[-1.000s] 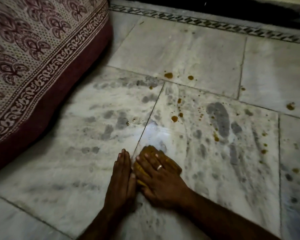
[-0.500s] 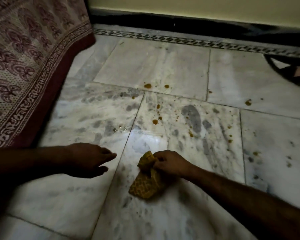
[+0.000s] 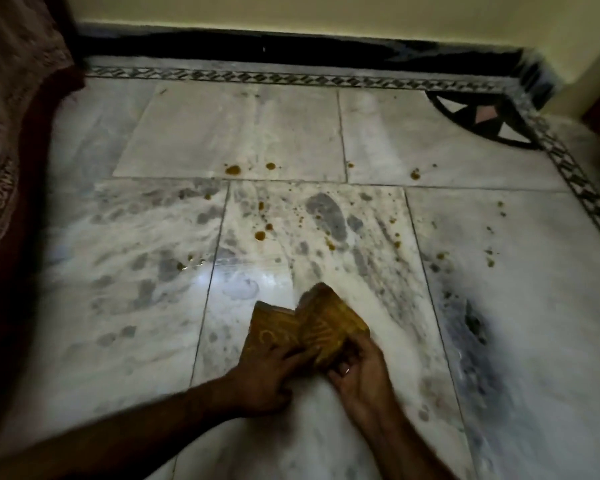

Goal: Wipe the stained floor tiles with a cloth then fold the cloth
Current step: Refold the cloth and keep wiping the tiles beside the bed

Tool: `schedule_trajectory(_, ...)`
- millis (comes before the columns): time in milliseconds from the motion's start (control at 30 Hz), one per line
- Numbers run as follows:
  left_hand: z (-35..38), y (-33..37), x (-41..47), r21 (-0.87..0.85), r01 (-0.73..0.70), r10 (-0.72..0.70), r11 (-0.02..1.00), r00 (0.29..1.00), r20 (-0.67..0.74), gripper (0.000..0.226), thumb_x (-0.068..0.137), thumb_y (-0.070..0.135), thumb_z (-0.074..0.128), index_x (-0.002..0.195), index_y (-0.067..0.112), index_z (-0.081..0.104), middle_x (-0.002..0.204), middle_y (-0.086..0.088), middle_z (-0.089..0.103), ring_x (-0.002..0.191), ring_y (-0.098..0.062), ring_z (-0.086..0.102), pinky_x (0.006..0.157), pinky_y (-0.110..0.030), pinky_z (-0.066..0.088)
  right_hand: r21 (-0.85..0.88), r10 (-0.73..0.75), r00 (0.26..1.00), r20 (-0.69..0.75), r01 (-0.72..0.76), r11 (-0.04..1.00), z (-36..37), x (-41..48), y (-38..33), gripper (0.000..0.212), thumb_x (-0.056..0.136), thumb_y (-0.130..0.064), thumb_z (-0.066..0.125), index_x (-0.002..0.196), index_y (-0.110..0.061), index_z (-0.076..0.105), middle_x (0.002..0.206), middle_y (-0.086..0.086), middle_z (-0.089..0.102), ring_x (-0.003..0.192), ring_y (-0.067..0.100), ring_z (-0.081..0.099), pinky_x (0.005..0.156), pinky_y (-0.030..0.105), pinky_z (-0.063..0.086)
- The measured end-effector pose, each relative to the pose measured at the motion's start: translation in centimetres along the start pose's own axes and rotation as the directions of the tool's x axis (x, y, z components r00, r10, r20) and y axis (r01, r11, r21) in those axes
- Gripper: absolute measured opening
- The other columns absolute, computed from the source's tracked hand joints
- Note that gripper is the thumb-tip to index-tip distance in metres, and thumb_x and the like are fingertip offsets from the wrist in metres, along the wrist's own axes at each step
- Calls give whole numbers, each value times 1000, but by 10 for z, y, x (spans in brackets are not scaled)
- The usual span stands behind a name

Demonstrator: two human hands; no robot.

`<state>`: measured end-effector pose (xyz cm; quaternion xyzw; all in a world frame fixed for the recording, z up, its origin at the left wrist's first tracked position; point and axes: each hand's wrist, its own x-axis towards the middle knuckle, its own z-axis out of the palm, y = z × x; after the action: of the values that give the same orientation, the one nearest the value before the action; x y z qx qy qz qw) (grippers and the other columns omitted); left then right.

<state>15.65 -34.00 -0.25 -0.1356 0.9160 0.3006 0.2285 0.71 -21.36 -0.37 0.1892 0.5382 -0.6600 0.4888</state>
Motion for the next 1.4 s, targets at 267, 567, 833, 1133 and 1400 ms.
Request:
schedule_trajectory(267, -37, -8, -2, -648, 22, -164, 761, 974, -159, 41, 91, 23, 62, 128, 34, 49, 127, 9, 60, 113, -3, 60, 94, -23, 53, -97, -232, 972, -30, 229, 969, 27, -8, 6, 64, 75, 28, 59, 129, -6, 52, 121, 23, 68, 110, 42, 67, 99, 61, 53)
schedule_trajectory(567, -120, -18, -18, -882, -139, 122, 451, 988, -94, 53, 77, -11, 76, 126, 7, 65, 126, -18, 69, 119, -27, 64, 97, -37, 54, -378, -118, 861, 494, 336, 863, 92, -75, -97, 72, 59, 11, 57, 127, -11, 60, 110, 20, 69, 100, 29, 69, 75, 37, 58)
schedule_trajectory(833, -139, 14, -19, -949, -315, -61, 19, 947, -315, 52, 79, 8, 72, 130, 12, 62, 125, -8, 71, 117, -27, 67, 89, -34, 58, -367, -241, 902, 359, 374, 852, 88, -94, -115, 76, 74, -8, 84, 142, -20, 51, 116, 11, 76, 106, 29, 73, 102, 50, 54)
schedule_trajectory(1133, -105, -22, -44, -967, -230, -300, -106, 935, -189, 47, 82, 2, 71, 129, 4, 64, 124, -17, 71, 115, -36, 67, 100, -50, 53, -462, -168, 868, 468, 402, 790, 102, -65, -86, 47, 81, 19, 68, 120, -7, 68, 97, 15, 75, 85, 26, 72, 70, 32, 61)
schedule_trajectory(1400, -95, -45, -67, -927, -351, -587, 133, 726, -359, 95, 69, -3, 87, 138, 38, 36, 118, -6, 67, 101, -23, 71, 74, -31, 61, -560, -220, 808, 546, 548, 621, 127, -44, -64, 49, 72, 26, 67, 104, -9, 77, 101, 9, 78, 89, 19, 73, 70, 28, 59)
